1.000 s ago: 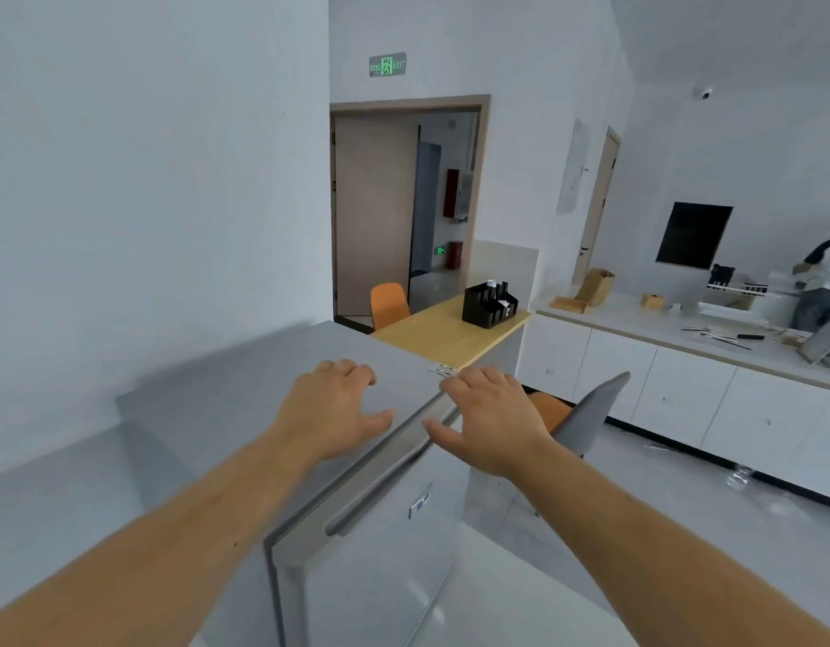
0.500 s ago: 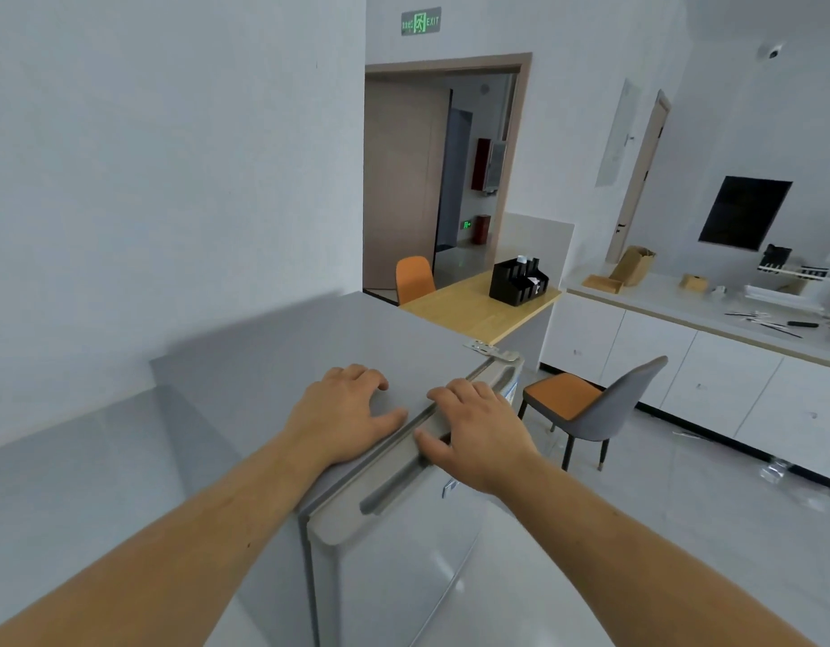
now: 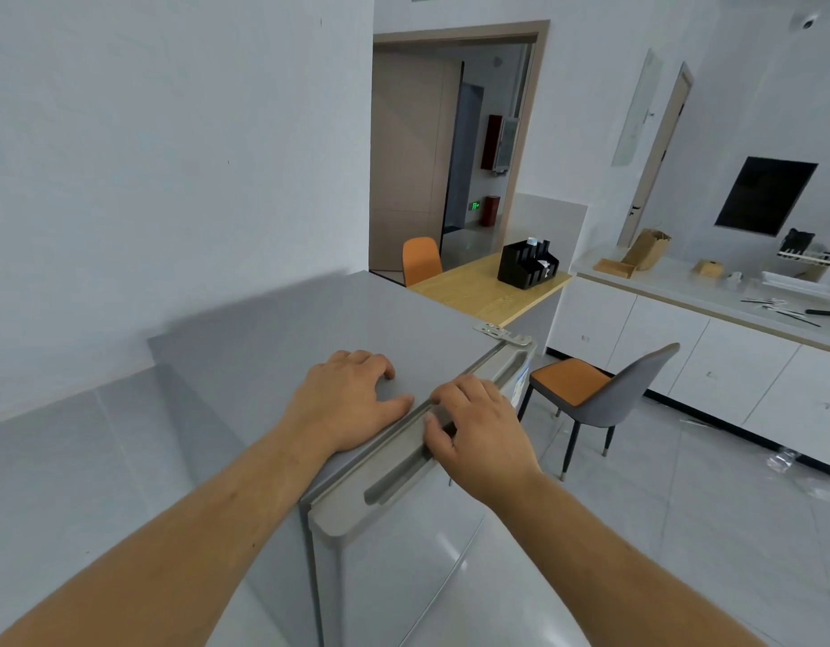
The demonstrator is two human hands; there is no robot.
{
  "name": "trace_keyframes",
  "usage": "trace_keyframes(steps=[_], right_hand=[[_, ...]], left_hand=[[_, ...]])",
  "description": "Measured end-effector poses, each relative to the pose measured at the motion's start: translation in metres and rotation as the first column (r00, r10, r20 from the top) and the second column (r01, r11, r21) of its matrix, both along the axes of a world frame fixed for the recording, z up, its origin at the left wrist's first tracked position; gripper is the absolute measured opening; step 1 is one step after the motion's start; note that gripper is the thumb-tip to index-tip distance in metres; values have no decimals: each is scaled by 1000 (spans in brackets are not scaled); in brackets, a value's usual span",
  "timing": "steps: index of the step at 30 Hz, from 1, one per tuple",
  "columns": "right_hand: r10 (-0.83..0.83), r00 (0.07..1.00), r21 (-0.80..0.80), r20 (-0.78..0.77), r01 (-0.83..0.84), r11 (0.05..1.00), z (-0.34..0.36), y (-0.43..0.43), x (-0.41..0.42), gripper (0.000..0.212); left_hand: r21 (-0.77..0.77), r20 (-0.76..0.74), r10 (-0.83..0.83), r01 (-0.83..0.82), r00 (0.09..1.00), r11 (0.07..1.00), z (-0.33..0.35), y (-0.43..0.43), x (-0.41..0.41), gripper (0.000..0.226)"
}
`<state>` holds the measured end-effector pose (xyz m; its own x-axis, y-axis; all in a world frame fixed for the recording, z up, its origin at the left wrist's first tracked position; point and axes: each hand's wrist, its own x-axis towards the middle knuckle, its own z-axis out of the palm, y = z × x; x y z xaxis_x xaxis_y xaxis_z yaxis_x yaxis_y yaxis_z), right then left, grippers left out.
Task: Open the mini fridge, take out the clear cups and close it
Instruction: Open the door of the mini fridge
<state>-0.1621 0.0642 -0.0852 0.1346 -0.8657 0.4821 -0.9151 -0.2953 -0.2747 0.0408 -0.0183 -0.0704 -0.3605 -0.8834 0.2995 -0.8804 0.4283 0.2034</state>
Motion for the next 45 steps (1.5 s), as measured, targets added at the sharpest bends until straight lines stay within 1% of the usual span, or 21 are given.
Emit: trace_keyframes(steps=[1, 2, 3, 7, 12, 15, 18, 25, 28, 30, 31, 33, 35, 38, 40, 42, 43, 45], right_hand=[[13, 1000, -45, -18, -13, 999, 0, 2, 2, 18], [23, 999, -79, -38, -26, 997, -1, 4, 4, 14], [33, 998, -101, -51, -38, 994, 0, 6, 5, 15], [82, 995, -146, -59, -90, 985, -2, 11, 2, 32], [135, 989, -81, -63, -140, 987, -7, 21, -6, 34], [137, 989, -55, -56, -140, 989, -5, 26, -5, 34], [132, 991, -59, -36, -134, 989, -6, 29, -4, 31], [137, 990, -88, -42, -140, 986, -5, 32, -13, 29], [103, 994, -81, 24, -101, 992, -2, 41, -23, 24], [25, 996, -59, 88, -20, 998, 6, 43, -24, 14], [-24, 996, -30, 89, 27, 999, 10, 41, -21, 11], [-126, 992, 54, 17, 125, 991, 19, 33, -9, 40], [-230, 970, 174, -76, 240, 955, 28, 25, 7, 59], [-305, 937, 331, -168, 345, 878, 34, 18, 25, 66], [-310, 921, 382, -235, 381, 842, 34, 18, 31, 63], [-312, 914, 406, -260, 396, 823, 34, 19, 32, 62], [-322, 911, 413, -259, 406, 815, 34, 20, 30, 67], [-350, 902, 433, -252, 428, 793, 33, 24, 24, 83]], left_hand=[[-1, -4, -1, 1, 1000, 1000, 0, 0, 0, 64], [-1, -7, -3, 3, 1000, 1000, 0, 0, 0, 63], [-1, -9, -4, 4, 1000, 1000, 0, 0, 0, 62], [0, -19, -8, 8, 1000, 1000, 1, 0, 0, 60], [11, -16, -7, 7, 1000, 1000, 1, 2, 0, 57], [12, -15, -7, 8, 1000, 1000, 1, 3, 0, 58], [13, -22, -10, 11, 1000, 1000, 0, 3, 1, 60], [22, -30, -7, 7, 1000, 1000, 1, 2, 0, 55], [22, -29, -10, 11, 1000, 1000, 2, 1, 0, 54], [16, -19, -12, 13, 1000, 1000, 2, 1, -1, 55], [14, -13, -10, 10, 1000, 1000, 2, 1, -2, 56], [15, -7, -2, 3, 1000, 1000, 3, 2, -2, 58], [20, -15, 1, -1, 1000, 1000, 3, 3, -3, 58], [31, -33, -1, 2, 999, 1000, 4, 5, -2, 57], [38, -46, 2, 0, 999, 999, 3, 5, -2, 55], [43, -48, 5, -3, 999, 999, 3, 5, -2, 54], [44, -47, 5, -3, 999, 999, 3, 5, -2, 54], [44, -40, 9, -7, 999, 999, 3, 5, 0, 53]])
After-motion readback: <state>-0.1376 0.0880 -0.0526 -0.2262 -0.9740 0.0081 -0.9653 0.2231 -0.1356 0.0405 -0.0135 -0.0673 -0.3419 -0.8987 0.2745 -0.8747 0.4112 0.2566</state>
